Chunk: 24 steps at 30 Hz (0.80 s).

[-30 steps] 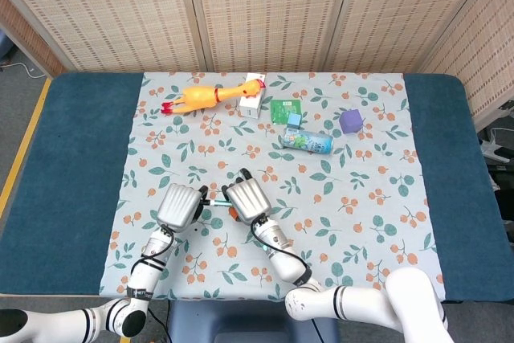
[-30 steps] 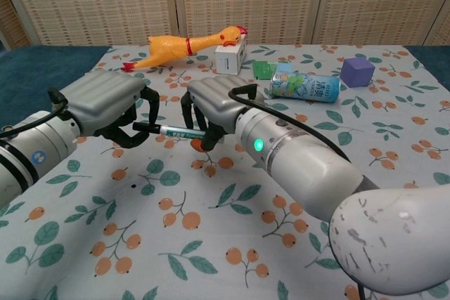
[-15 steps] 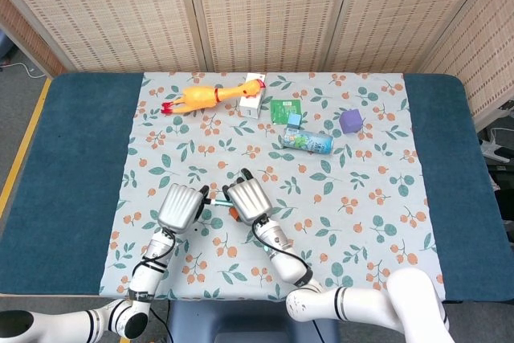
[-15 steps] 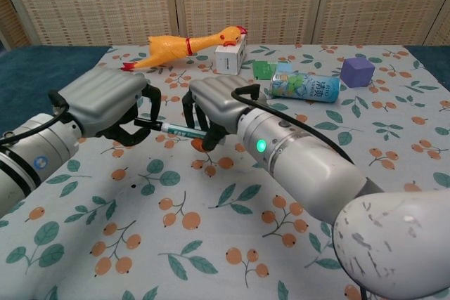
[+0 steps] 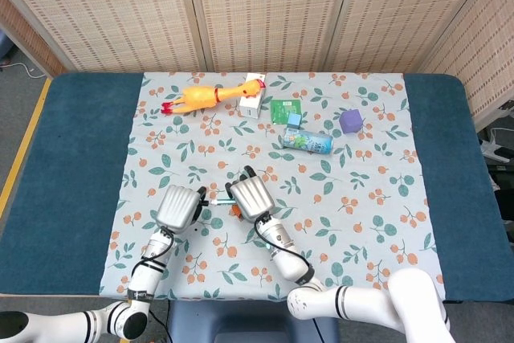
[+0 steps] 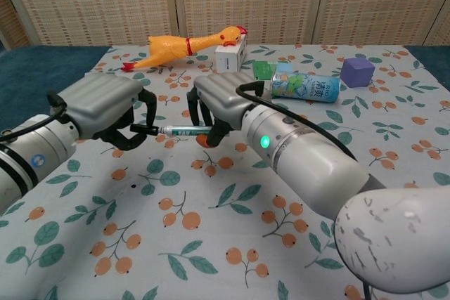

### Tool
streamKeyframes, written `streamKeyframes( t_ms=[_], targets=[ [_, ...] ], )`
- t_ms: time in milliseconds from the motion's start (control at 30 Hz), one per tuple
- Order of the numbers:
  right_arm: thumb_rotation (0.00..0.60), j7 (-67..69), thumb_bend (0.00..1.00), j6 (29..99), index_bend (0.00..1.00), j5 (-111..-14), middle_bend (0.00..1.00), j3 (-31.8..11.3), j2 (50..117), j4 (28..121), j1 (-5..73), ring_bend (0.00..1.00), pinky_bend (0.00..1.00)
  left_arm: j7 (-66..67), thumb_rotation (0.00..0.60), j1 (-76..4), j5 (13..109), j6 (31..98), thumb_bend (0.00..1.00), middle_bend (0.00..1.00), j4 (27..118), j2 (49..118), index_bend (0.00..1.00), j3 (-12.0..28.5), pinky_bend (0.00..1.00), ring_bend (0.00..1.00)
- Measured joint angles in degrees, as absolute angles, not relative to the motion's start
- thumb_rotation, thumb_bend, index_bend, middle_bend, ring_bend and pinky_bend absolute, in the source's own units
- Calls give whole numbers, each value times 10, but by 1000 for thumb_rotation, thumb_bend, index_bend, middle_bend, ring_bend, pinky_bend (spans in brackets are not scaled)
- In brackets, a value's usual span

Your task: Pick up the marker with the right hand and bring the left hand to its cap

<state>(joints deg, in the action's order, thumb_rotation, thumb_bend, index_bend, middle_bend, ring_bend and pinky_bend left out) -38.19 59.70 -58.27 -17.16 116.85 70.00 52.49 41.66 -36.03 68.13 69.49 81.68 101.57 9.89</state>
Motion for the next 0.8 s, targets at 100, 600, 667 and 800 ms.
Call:
streamKeyframes(
  t_ms=[100, 600, 667, 800],
  targets=[
    [600, -386, 367, 594, 980, -580, 767, -161, 1167, 705, 521, 409, 176, 416, 600, -361, 679, 696, 747, 1000, 815, 1016, 848, 102, 1000, 921],
    [600, -445, 367, 600, 871, -559, 765, -132, 1114, 752, 495, 387, 176, 338, 600, -350, 675, 669, 524, 1000, 770, 1007, 660, 92, 1000, 900],
    [600, -459, 367, 598, 743, -544, 722, -127, 1104, 765, 490, 361, 175, 327, 600, -348, 679, 659, 492, 1000, 770, 1004, 594, 81, 1000, 896],
    [600, -479, 367, 596, 570, -511, 602, -115, 1083, 798, 480, 313, 173, 313, 600, -347, 684, 641, 430, 1000, 770, 1005, 415, 68, 1000, 895]
  ],
)
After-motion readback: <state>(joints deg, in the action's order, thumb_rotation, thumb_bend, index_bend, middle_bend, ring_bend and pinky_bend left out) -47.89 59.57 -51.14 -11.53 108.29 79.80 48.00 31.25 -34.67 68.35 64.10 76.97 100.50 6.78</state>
